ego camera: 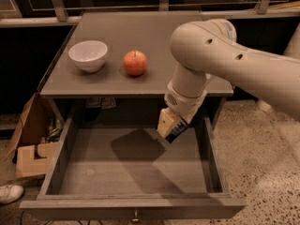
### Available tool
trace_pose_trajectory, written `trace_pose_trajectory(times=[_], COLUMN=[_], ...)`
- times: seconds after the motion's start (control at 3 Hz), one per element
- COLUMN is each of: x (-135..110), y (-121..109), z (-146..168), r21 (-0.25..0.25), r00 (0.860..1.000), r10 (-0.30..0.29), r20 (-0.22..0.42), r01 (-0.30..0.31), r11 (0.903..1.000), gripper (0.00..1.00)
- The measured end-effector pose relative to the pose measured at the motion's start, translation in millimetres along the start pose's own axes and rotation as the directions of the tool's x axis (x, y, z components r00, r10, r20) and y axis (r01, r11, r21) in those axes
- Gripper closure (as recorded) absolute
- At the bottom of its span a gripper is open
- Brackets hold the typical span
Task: Pick rxbar blueberry from top drawer and place on counter
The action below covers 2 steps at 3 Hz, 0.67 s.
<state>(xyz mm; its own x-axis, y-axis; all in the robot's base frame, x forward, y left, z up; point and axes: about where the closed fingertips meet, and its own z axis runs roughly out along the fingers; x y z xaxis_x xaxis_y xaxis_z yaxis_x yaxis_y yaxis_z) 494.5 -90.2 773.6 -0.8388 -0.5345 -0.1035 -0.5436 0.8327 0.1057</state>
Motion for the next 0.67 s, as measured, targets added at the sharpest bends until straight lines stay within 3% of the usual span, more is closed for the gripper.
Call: trace_pose_trajectory(times=[0.67], x=[-6], y=[-33], z=[-53], r21=[0.079], r00=[0.995], r10=[0.086], r20=[0.053], r01=[-0.090], r11=[0.9928], gripper=[1.00])
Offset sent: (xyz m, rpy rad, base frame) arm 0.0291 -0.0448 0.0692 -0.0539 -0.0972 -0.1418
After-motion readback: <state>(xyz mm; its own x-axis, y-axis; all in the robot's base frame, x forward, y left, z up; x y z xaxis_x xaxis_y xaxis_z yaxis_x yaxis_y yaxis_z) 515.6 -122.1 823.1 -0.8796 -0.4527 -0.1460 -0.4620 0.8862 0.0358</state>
